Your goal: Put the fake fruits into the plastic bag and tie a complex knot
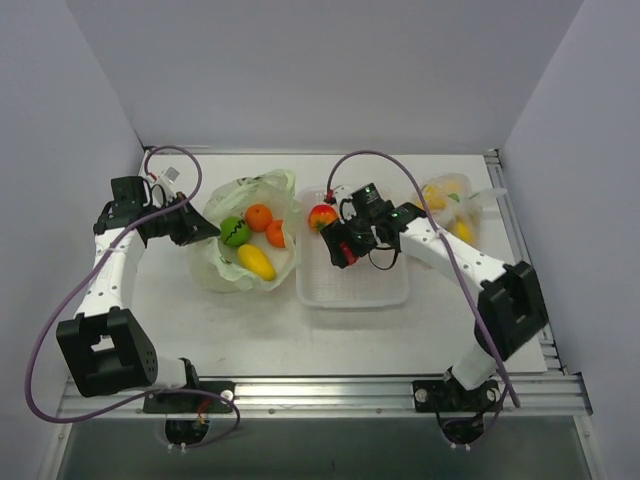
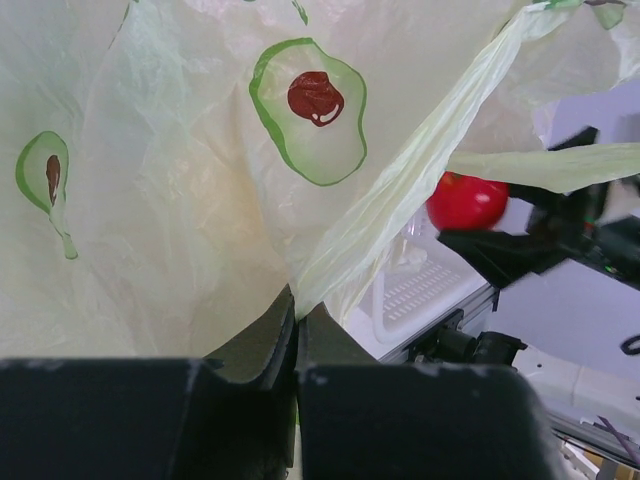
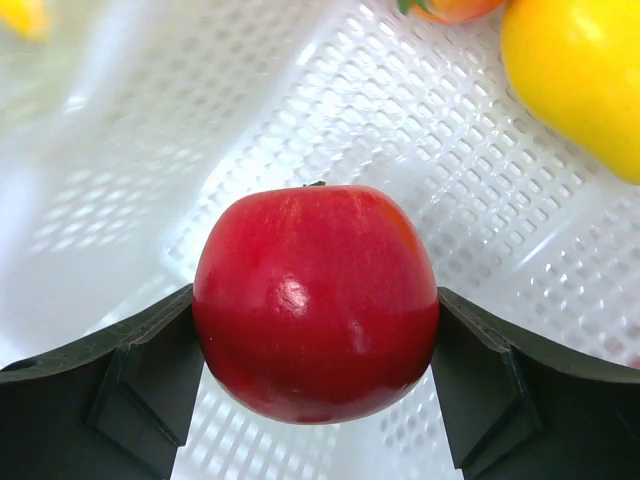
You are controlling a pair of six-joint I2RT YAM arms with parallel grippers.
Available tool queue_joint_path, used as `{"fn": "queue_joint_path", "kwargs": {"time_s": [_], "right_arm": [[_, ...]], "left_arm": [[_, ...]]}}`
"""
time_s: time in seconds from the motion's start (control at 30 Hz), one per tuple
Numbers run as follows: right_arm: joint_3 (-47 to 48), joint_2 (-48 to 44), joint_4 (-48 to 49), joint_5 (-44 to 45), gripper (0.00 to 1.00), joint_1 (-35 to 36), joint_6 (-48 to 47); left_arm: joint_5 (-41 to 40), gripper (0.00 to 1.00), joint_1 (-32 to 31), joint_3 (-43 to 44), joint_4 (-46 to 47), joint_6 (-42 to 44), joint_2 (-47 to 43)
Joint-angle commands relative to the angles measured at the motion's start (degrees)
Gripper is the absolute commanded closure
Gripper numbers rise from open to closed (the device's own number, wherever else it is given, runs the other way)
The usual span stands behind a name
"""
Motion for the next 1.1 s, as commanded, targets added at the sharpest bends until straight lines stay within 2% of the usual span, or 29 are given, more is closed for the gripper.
{"fn": "queue_joint_path", "kwargs": {"time_s": [0.0,0.13,0.2,0.27,0.43,0.57,0.73,0.83,0.87,0.93,1.07], "right_arm": [[-1.32,-8.52,-3.82,-8.14,0.31,1.05,-2.48],[-0.18,-12.58,-4.62,-13.16,0.36,5.52,-5.65],[4.19,-12.32,-4.71,-10.81,0.36,11.13,-8.71],[8.68,-9.43,-4.71,-7.20,0.36,14.23,-10.31],[25.98,2.50,-4.19,-8.07,0.37,16.00,-7.69],[30.67,9.99,2.56,-4.65,0.41,16.00,-3.73],[37.87,20.18,4.43,5.01,0.43,16.08,-2.58],[42.18,24.32,4.61,8.80,0.18,16.00,-2.49],[42.88,24.94,4.61,8.98,0.07,16.08,-2.58],[43.33,25.30,4.61,8.98,0.01,16.17,-2.75],[40.18,20.74,2.94,8.72,0.00,17.14,-2.75]], "left_arm": [[1.74,0.95,0.42,0.36,2.42,-0.76,-1.35],[1.74,0.95,0.33,0.01,2.68,-0.76,-1.44],[1.65,0.95,0.33,0.01,2.94,-1.02,-1.52],[1.91,0.95,0.42,0.18,2.95,-1.11,-1.44],[3.23,0.95,0.42,-0.43,4.00,-1.90,-1.96],[4.90,0.94,0.42,-1.22,5.32,-2.95,-2.49],[4.90,0.93,0.42,-2.19,6.90,-4.36,-2.84],[4.64,0.90,0.69,-2.01,6.99,-4.45,-3.02],[4.81,0.89,0.69,-2.01,6.99,-4.54,-2.93],[4.90,0.88,0.69,-2.01,6.90,-4.62,-2.93],[4.99,0.86,1.39,-2.54,6.90,-4.98,-2.67]]}}
